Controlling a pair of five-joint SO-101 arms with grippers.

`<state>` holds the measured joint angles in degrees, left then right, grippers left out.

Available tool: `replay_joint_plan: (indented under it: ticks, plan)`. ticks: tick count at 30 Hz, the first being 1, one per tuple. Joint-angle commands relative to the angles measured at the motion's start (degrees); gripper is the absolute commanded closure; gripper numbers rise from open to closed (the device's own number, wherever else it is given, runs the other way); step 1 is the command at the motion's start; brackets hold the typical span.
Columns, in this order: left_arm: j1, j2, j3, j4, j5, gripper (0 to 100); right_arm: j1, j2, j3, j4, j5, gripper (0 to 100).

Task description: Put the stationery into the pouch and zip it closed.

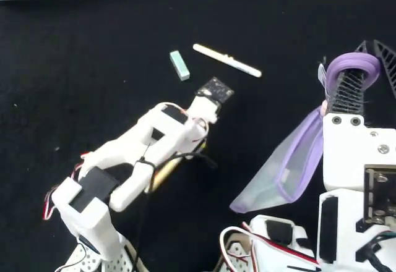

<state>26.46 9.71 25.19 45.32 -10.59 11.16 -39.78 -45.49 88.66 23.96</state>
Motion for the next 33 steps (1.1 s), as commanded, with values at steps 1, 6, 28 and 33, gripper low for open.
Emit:
replay_joint_plan:
  ticks: [1, 6, 28, 33]
  plan:
    - [-1.1, -0.44, -1.8, 0.18, -0.26, 96, 0.53, -0.13, -1.63, 0.09, -0.62, 98.8]
    - [-2.68, -4.31, -1.63, 0.62, 0.35, 96, 0.53, -0.13, -1.63, 0.09, -0.7, 98.8]
    - [-9.8, -106.02, 32.84, -20.4, 25.93, 96, -17.93, -3.21, -1.19, 1.49, -0.79, 98.8]
    - [-1.27, -113.67, 38.29, -29.63, 28.48, 96, -18.2, -3.21, -1.1, 1.49, -0.79, 98.8]
